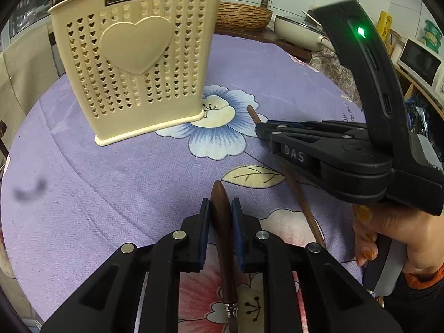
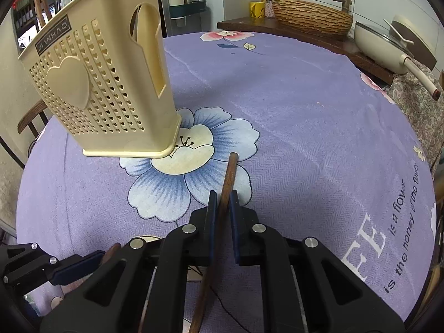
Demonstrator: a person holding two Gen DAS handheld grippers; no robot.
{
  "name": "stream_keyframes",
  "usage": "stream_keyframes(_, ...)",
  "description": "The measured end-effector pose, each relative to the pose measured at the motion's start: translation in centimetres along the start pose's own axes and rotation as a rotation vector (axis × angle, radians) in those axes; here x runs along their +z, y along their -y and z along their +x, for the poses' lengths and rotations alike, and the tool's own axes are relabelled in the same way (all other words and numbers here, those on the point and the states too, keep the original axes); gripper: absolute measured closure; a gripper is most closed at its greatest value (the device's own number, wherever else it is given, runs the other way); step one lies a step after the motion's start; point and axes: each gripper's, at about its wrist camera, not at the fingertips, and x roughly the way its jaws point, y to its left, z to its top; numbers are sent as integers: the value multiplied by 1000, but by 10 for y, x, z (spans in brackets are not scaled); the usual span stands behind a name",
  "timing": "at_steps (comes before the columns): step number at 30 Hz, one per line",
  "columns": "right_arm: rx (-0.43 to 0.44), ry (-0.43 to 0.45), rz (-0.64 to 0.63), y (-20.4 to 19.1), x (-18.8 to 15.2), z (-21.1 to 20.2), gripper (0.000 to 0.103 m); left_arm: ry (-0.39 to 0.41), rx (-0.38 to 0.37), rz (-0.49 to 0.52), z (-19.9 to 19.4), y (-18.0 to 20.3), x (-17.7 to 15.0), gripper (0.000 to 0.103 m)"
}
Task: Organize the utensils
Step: 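Close the left gripper on the wooden-handled spoon while the right gripper closes on the chopstick, then lift the wooden-handled spoon upright with the left tool while the right tool raises its chopstick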
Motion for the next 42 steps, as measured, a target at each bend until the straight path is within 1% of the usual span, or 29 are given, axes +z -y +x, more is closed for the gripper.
stream_keyframes(7,40,18,41,8,1,-1,94,56,7,-36,-21,-15,5,87)
stream_keyframes(13,75,100,81,14,5,-23,94,138,38,-63,-48,-34,15,88)
stream_keyframes(18,118,194,98,15,11,-60,94,213,56,-87,-73,-46,26,88)
stream_keyframes(23,155,308,79,11,13,-107,95,290,65,-107,-104,-56,33,88)
stream_keyframes(27,180,377,55,3,14,-136,95,339,76,-113,-119,-57,36,88)
stream_keyframes(32,187,416,26,-2,14,-158,95,365,90,-107,-127,-56,38,88)
stream_keyframes(35,177,428,11,-5,11,-165,95,366,83,-107,-126,-58,40,88)
stream_keyframes(42,190,463,3,-6,13,-181,95,373,75,-103,-128,-59,43,88)
